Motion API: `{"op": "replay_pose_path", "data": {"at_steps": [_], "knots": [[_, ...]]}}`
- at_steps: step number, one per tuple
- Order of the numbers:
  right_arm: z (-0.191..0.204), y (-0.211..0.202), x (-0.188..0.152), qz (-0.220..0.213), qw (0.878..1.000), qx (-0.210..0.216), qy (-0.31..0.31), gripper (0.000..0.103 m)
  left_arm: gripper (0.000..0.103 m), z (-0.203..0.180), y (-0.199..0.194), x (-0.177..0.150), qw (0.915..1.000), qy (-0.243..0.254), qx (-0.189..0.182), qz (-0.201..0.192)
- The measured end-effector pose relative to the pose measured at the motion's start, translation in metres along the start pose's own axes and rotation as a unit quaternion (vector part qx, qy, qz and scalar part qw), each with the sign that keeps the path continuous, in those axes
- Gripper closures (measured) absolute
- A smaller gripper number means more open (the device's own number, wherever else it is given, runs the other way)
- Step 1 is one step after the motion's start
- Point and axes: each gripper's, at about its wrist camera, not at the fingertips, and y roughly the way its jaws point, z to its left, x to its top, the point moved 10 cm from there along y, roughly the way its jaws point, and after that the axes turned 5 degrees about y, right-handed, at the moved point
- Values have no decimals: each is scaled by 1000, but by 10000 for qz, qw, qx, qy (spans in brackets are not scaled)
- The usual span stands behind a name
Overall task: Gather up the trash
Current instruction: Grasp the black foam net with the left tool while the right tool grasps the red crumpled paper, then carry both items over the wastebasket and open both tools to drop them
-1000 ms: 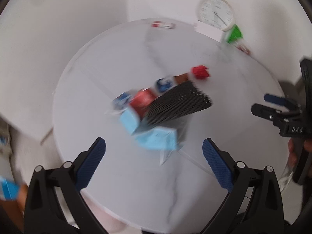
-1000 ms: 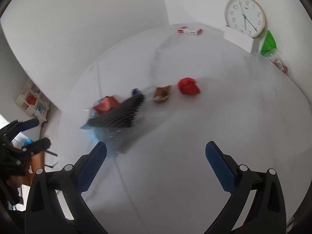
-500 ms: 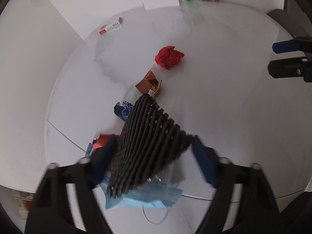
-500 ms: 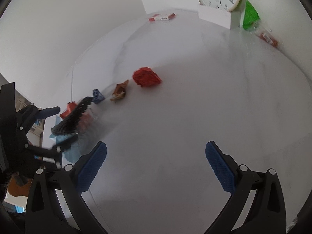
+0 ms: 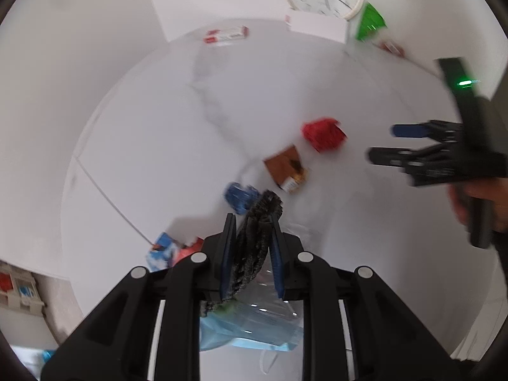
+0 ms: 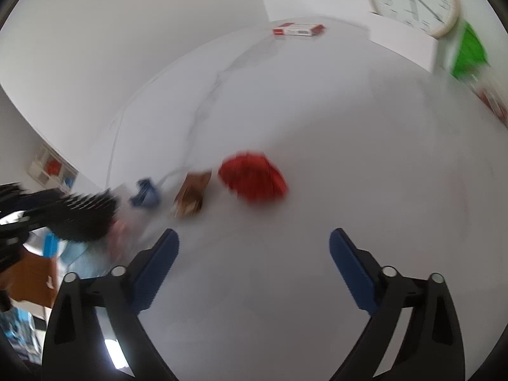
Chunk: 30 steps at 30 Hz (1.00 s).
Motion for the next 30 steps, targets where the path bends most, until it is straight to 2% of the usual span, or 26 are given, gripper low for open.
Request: {"op": "replay_pose_path", "data": {"at_steps": [5,7,9,11,15,19,22,25,30], "knots": [[4,49,27,192,9990,-106,-393,19,85,25,-8,4,9984,-547,31,-146],[5,64,28,349,9977,-209,-536,27,85,35,-12,5,9965,-809,36,-228],[6,68,28,384,9968,-266,-650,48,85,42,-16,5,9944,-1017,-8,-299],[6,67,29,390,9962,-333,-708,54,85,48,-22,6,9919,-1207,-67,-390],[-1,49,33,188,9973,-473,-530,55,85,55,-32,5,9888,-1392,-116,-530],[-7,9,34,-112,9981,-575,-213,55,85,60,-48,6,9861,-1493,-119,-716],[6,-28,33,-345,9979,-528,-143,55,85,68,-71,5,9825,-1612,-82,-932],[39,-66,29,-566,9976,-304,-244,55,85,81,-103,-4,9783,-1720,35,-1159],[140,-113,5,-728,9938,475,-692,55,85,110,-154,-50,9729,-1900,441,-1239]]}}
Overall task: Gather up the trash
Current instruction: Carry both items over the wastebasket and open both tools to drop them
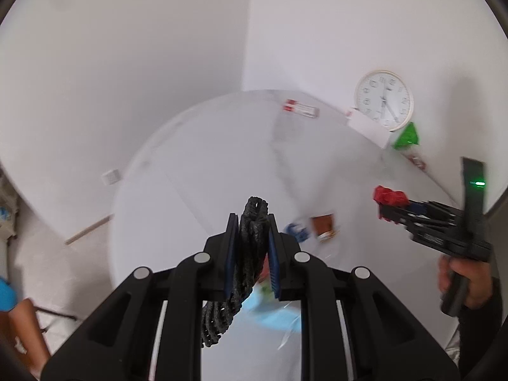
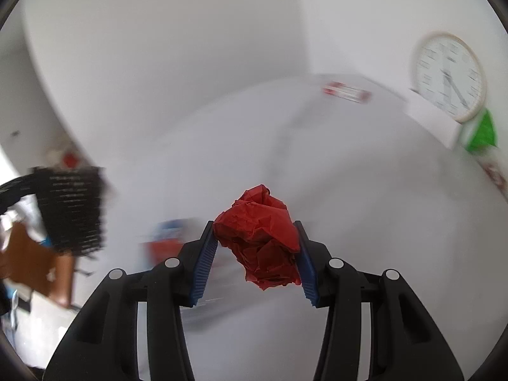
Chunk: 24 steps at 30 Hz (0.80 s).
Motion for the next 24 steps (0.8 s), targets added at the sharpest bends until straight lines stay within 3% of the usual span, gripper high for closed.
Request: {"op": "replay_pose_path", "data": {"at_steps": [5,11,16,24], "knots": [[124,-9,-33,260,9927,1111,-382,55,85,74,-41,-67,9967,-371,619,368],[245,8,-85,878,9740,1922,-814,55,86,147,-65,-160,9872,-830,982,947],[315,22,-107,1192,9622,2073,-1301,55,85,183,-62,-231,9799,-1085,916,1404],[366,35,-149,1631,9512,1990,-1704,55,85,197,-23,-321,9662,-1501,460,2043]]}}
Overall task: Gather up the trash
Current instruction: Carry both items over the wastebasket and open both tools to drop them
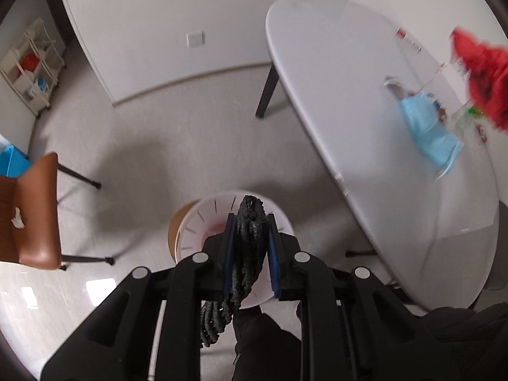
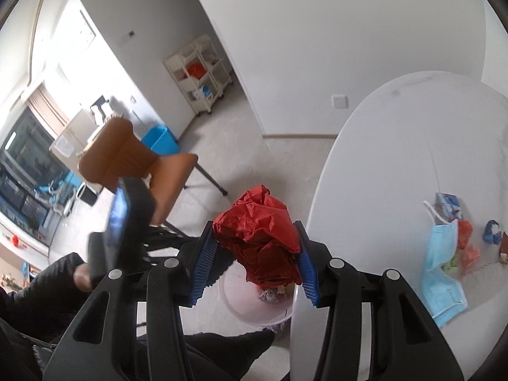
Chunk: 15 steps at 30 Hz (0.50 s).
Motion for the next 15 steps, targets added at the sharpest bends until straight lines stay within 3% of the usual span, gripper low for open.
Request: {"op": "replay_pose_path", "data": {"at_steps": [2,4,10,15], "knots": [[2,7,-1,89,10000,-11,-16,54,74,2,18,-9,9998,-24,-20,178],[6,13,-4,180,9998,-45,-41,54,55,7,30,-14,9997,-90,3,242],[13,23,-7,336,9994,-89,-83,53,24,17,26,-20,9997,-185,79,134],[13,28,-10,429,9988,-124,-195,53,20,32,10,-14,9978,-644,-132,5]]}}
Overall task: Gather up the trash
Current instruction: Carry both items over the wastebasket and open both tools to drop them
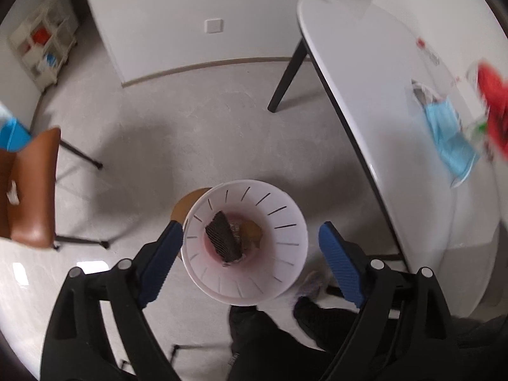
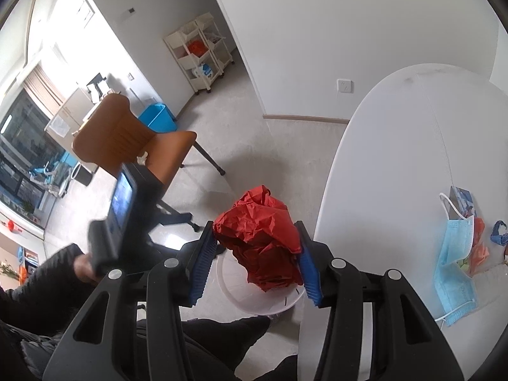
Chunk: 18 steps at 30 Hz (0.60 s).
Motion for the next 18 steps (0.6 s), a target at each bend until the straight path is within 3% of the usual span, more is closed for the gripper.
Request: {"op": "replay_pose_path", "data": {"at_steps": [2,11,15,18], "knots": [[1,4,-1,65,10000,-3,-68,53,20,9,-8,2,9996,-218,-147,-138],[16,46,-18,600,9967,97,-547,50,20,37,-54,15,9947,-724,343,-647],[26,68,-27,851,9936,207,-710,24,20,40,-68,17,9931,-732,482,-777],[22,60,-23,695,9952,28,-695,11,20,37,-76,22,9921,-724,618,-822]]}}
